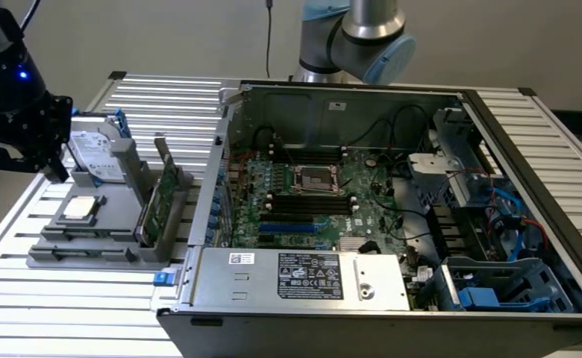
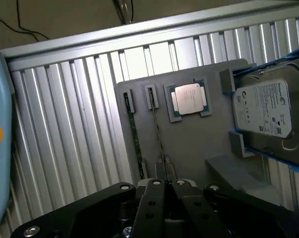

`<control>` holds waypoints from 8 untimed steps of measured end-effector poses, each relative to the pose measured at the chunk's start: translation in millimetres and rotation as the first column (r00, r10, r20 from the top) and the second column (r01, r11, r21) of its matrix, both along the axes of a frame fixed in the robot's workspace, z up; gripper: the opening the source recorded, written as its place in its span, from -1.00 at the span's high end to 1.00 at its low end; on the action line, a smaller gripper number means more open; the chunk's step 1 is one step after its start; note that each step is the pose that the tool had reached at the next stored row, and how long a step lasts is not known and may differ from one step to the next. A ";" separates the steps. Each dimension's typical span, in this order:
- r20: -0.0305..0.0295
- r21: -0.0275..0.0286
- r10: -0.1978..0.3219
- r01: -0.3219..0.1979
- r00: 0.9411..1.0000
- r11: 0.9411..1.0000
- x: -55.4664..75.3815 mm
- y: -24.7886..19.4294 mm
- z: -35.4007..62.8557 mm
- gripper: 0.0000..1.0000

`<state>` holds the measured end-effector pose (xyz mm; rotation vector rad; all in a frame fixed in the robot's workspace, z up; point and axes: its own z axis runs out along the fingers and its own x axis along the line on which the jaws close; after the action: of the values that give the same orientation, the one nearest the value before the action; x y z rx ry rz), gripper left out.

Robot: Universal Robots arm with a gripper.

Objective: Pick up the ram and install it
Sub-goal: 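Pick up the ram and move it above insertion slot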

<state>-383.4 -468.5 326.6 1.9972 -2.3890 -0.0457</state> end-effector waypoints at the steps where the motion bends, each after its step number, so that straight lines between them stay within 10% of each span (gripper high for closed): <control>1: 0.001 0.000 0.018 -0.018 1.000 1.000 0.0 0.0 -0.4 0.79; 8: 0.010 -0.001 0.080 -0.080 0.997 0.997 -1.4 -3.8 -0.8 0.53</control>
<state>-384.8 -472.3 325.8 2.0955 -2.3119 -0.0342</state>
